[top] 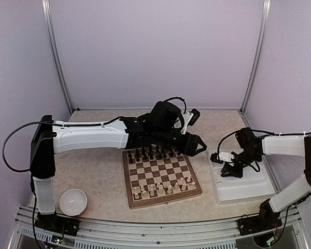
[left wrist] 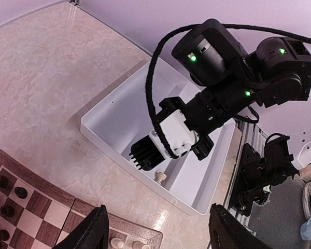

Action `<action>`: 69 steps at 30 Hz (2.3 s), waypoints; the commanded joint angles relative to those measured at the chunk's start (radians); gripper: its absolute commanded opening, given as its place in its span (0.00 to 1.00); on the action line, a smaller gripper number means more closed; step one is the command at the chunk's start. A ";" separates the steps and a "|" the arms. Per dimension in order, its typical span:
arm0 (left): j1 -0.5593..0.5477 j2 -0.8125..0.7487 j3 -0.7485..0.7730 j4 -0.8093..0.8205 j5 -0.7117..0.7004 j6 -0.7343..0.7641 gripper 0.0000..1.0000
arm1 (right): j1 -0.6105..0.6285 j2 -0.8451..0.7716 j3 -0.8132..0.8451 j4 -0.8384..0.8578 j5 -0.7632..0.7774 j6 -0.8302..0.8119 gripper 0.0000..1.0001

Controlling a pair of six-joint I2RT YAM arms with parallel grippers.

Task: Set up the chess pieces on the board
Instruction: Pick up the pawn from the storage box, then pass from the right arm to the left

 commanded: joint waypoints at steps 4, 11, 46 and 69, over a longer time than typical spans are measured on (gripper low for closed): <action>0.002 -0.013 -0.036 0.021 0.020 -0.005 0.66 | 0.008 -0.157 0.063 -0.130 -0.090 0.058 0.12; 0.006 -0.023 -0.056 0.098 0.066 -0.057 0.65 | 0.008 -0.266 0.201 -0.181 -0.361 0.140 0.12; 0.027 0.092 -0.031 0.323 0.281 -0.243 0.44 | 0.055 -0.286 0.282 -0.231 -0.542 0.173 0.15; 0.027 0.116 -0.014 0.344 0.326 -0.248 0.16 | 0.090 -0.244 0.310 -0.247 -0.544 0.168 0.16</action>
